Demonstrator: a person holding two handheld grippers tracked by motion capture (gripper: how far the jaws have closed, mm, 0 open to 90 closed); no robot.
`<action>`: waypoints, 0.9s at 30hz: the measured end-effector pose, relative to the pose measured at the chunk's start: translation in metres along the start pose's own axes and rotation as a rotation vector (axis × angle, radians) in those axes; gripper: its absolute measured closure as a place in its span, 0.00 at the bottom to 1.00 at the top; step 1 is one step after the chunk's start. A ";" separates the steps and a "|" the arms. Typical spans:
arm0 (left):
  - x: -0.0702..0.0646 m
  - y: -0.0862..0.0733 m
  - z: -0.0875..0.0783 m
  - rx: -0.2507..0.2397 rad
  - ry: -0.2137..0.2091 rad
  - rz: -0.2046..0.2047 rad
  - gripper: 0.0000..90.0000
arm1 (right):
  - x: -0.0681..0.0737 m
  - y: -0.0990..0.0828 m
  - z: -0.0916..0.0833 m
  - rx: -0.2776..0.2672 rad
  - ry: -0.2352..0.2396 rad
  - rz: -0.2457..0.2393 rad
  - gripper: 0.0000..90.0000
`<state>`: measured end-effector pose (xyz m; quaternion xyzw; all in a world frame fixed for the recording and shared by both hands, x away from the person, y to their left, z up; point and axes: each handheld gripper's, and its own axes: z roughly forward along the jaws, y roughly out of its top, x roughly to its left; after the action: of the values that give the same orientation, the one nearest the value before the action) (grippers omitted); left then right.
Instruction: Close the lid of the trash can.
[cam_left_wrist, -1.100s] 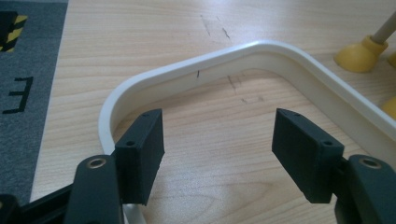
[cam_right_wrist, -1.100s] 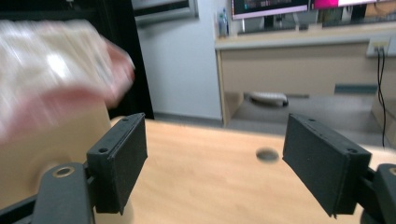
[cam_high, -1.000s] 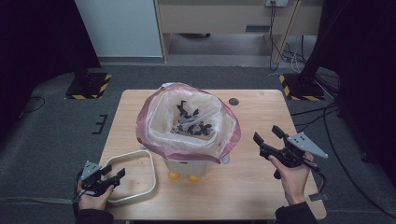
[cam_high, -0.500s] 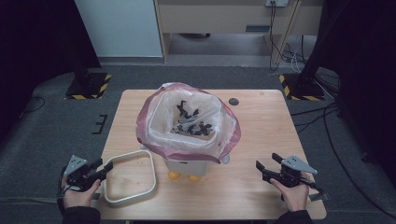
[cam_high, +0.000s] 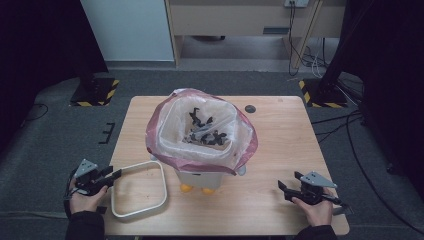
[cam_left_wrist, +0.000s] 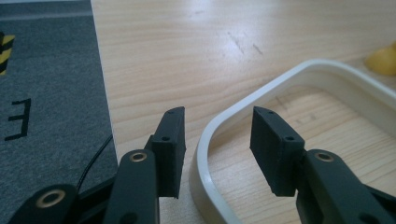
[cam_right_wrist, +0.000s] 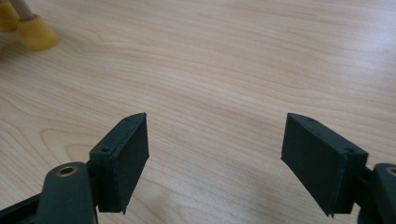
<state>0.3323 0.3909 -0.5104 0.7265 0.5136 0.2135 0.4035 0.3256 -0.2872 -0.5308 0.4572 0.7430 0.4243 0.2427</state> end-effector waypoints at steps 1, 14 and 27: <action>0.000 -0.001 0.002 0.010 0.003 0.005 0.63 | -0.001 -0.001 0.001 0.008 0.002 0.002 0.26; -0.003 -0.002 0.016 0.104 0.057 0.049 0.84 | 0.000 -0.001 0.002 0.069 0.012 -0.009 0.26; -0.009 -0.002 0.024 0.097 0.141 0.088 0.87 | 0.000 0.001 0.008 0.145 0.023 -0.009 0.24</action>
<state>0.3449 0.3738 -0.5254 0.7502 0.5181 0.2567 0.3209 0.3322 -0.2841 -0.5346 0.4654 0.7766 0.3735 0.2021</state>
